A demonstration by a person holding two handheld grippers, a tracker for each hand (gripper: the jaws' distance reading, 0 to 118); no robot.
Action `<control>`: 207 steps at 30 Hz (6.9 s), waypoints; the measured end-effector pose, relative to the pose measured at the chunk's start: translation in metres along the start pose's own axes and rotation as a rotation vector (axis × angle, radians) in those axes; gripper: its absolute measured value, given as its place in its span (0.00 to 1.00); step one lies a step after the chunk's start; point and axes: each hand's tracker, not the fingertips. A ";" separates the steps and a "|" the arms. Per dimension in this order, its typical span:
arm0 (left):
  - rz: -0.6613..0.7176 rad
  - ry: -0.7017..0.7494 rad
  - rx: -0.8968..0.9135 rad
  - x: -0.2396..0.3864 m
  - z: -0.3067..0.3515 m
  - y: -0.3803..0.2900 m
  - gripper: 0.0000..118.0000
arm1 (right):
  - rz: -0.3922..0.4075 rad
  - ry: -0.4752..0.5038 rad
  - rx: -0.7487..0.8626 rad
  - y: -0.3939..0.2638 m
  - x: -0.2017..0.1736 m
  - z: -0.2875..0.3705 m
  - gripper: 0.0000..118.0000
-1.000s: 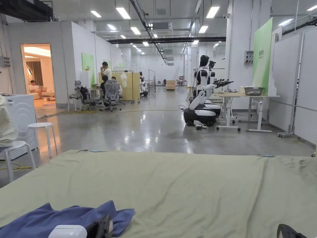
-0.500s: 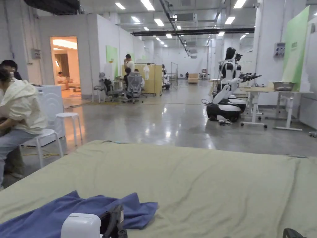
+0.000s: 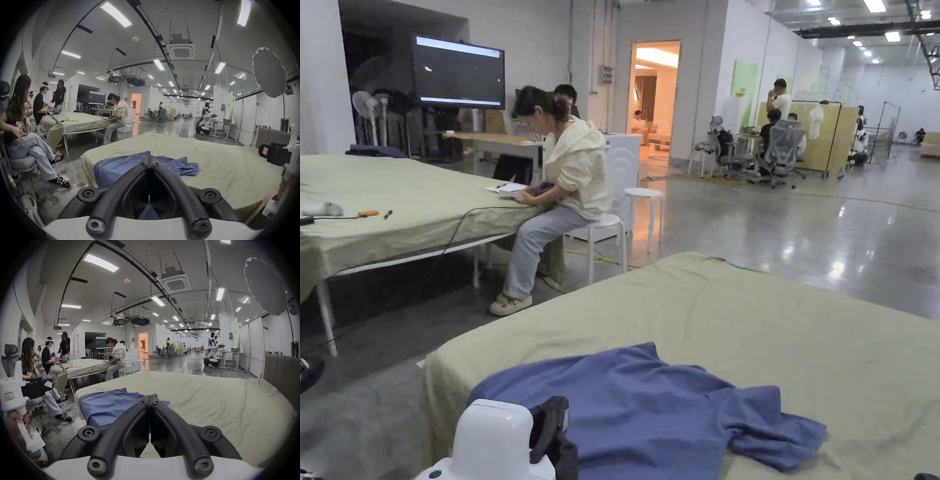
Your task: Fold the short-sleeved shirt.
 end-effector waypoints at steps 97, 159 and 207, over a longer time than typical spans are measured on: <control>-0.466 -0.996 -0.757 0.675 -0.207 -0.159 0.82 | -0.154 -0.638 -0.078 -0.026 0.262 0.149 0.02; -0.041 -0.470 -0.378 0.142 -0.226 -0.052 0.02 | -0.226 -0.537 -0.423 -0.072 0.388 0.008 0.87; -0.094 -0.411 -0.080 0.190 -0.276 0.280 0.02 | 0.040 -0.779 -0.051 0.264 0.395 0.085 0.15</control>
